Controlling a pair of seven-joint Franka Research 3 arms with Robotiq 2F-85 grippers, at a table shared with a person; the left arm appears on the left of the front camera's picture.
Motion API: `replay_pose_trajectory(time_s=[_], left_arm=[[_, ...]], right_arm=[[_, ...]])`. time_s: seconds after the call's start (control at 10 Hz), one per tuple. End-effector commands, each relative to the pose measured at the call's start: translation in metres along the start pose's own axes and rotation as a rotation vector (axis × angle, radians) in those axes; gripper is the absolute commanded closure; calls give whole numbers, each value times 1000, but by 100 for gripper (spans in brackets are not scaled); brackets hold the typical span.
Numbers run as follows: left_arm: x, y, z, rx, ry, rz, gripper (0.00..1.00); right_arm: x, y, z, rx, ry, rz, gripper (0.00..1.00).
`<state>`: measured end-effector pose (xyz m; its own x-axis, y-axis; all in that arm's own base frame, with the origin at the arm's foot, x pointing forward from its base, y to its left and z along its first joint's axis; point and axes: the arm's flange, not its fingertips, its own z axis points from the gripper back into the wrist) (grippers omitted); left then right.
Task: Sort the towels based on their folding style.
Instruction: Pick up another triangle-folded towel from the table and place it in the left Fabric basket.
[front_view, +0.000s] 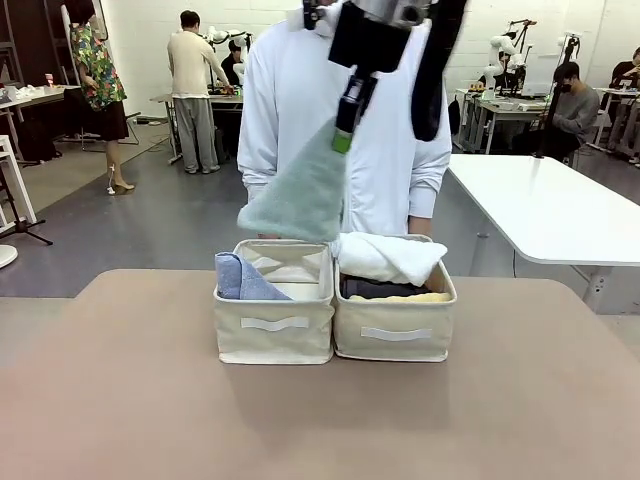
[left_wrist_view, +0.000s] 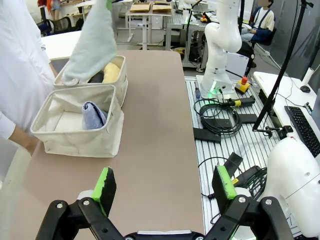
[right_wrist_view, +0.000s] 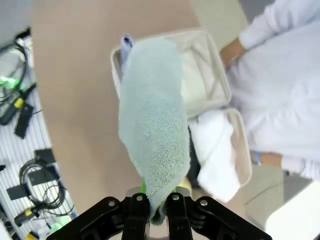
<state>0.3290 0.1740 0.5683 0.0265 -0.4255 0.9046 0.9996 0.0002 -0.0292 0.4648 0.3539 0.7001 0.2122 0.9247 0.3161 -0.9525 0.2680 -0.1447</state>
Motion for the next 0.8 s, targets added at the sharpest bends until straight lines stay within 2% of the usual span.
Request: replay_pose_trajectory(time_s=[0.0,0.2,0.3,0.4,0.7], left_arm=[[-1,0,1,7,-16,-27,0],[-1,0,1,7,-16,-27,0],[-1,0,1,7,-16,-27,0],[-1,0,1,7,-16,-27,0],[-1,0,1,7,-16,-27,0]], right_arm=[[49,-46,-15,10,4,49,89],[70,-73,-45,54,44,52,89],[70,-77,-49,96,57,49,89],[38,-53,-59,37,6,30,89],[38,-53,-59,37,6,30,89]])
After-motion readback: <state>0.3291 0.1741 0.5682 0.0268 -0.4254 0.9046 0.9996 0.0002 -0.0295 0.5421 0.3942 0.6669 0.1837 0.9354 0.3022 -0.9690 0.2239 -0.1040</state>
